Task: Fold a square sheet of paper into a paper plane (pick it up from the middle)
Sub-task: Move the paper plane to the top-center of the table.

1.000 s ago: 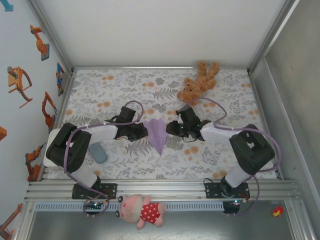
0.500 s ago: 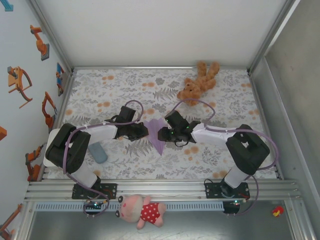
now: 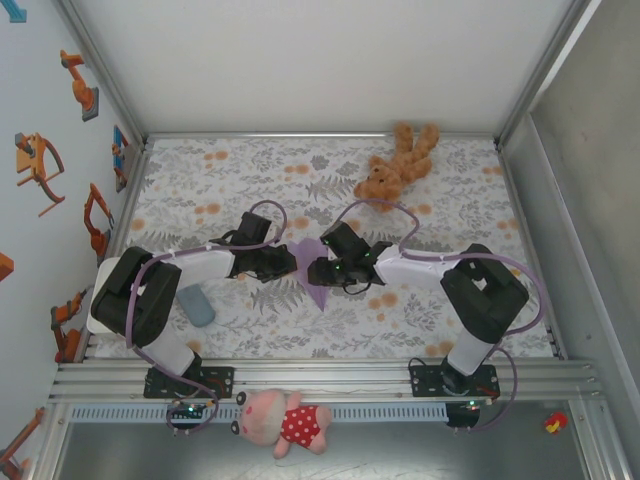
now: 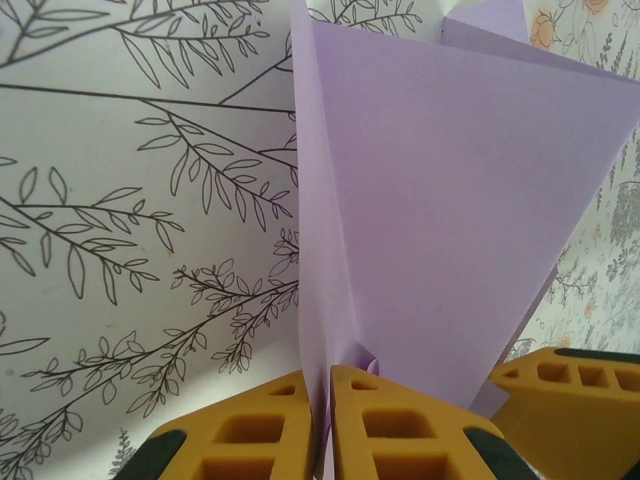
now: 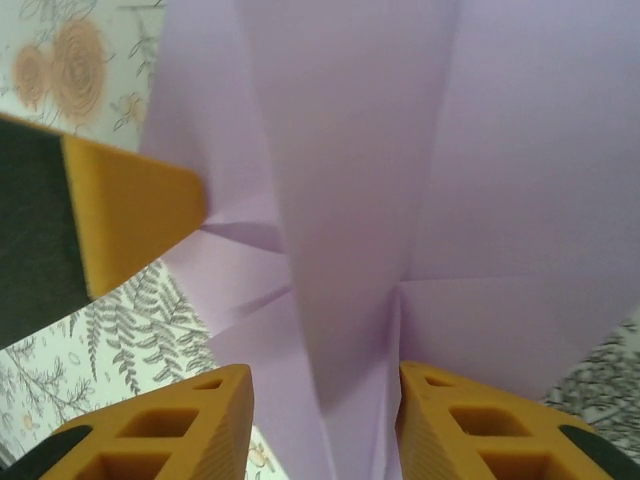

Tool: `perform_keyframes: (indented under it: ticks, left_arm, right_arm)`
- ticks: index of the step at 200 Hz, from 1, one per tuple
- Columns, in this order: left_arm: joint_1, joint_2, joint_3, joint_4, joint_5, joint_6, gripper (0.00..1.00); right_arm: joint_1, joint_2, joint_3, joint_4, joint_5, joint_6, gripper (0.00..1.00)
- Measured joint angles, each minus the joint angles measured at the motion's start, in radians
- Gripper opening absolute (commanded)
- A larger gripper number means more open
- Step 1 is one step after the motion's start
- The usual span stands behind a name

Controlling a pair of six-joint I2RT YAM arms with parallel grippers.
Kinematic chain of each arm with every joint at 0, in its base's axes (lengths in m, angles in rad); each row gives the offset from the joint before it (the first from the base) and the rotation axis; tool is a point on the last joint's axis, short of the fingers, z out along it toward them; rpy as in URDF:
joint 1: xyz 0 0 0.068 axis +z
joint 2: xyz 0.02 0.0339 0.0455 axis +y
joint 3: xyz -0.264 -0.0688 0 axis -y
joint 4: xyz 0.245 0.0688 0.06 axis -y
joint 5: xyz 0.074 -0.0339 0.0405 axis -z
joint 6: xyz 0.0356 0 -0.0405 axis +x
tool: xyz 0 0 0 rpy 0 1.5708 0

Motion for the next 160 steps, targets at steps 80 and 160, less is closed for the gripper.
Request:
perform_keyframes:
  ticks: [80, 160]
  left_arm:
    - [0.000, -0.001, 0.000, 0.007, 0.018, -0.015, 0.11]
    - [-0.001, -0.006, 0.000, 0.009, 0.027, -0.019, 0.12]
  right_arm:
    - [0.077, 0.070, 0.133, -0.157, 0.095, -0.102, 0.51]
    - [0.082, 0.110, 0.160, -0.224, 0.136, -0.123, 0.50]
